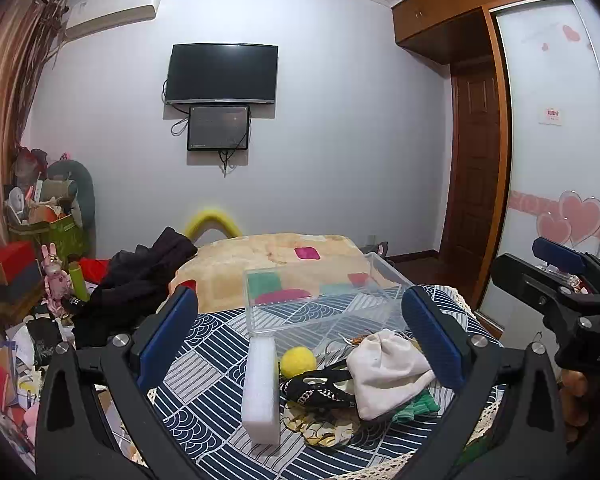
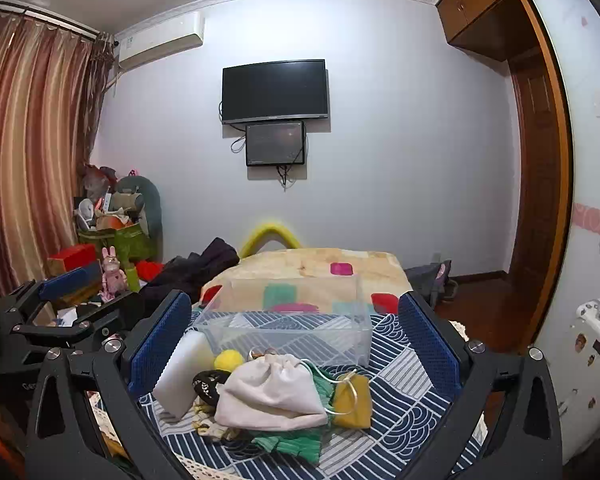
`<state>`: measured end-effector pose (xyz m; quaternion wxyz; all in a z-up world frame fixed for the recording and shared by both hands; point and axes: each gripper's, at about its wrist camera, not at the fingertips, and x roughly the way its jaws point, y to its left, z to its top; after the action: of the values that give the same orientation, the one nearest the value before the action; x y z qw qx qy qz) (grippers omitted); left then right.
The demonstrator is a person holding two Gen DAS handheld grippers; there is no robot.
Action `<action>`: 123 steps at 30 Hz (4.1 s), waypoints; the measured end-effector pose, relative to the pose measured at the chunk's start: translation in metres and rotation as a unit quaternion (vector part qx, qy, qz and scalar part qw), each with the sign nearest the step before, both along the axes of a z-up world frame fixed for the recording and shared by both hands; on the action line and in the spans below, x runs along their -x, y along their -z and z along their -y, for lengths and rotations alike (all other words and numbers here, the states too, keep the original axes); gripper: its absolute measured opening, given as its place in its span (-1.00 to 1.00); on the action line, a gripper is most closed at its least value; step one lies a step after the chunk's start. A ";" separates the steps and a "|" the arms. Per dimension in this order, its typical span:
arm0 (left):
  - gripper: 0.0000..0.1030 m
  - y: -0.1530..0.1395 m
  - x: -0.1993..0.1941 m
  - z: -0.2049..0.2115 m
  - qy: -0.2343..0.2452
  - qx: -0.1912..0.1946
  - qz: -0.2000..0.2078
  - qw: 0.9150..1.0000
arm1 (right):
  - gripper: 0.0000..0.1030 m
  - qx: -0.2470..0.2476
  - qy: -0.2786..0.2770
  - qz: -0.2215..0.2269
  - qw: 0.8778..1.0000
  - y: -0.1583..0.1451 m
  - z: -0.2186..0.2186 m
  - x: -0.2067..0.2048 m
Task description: Organize soft objects
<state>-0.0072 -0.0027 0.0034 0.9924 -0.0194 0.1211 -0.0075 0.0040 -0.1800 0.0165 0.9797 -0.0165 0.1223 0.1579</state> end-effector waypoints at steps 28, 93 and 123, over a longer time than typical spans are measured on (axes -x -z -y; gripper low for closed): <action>1.00 -0.001 0.001 0.001 0.002 0.004 -0.001 1.000 | 1.00 -0.001 -0.002 0.002 1.000 -0.005 -0.003 0.004; 0.00 0.090 -0.081 -0.043 -0.022 0.043 -0.165 0.985 | 0.43 0.001 0.056 -0.146 0.988 0.072 0.043 -0.066; -0.42 0.109 -0.090 -0.038 -0.012 0.033 -0.187 0.982 | -0.16 -0.027 0.039 -0.269 0.962 0.112 0.050 -0.094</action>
<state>0.0824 0.0350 -0.1058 0.9511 -0.0544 0.3039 0.0047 0.0979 -0.2297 -0.0955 0.9160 0.0578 0.3779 0.1219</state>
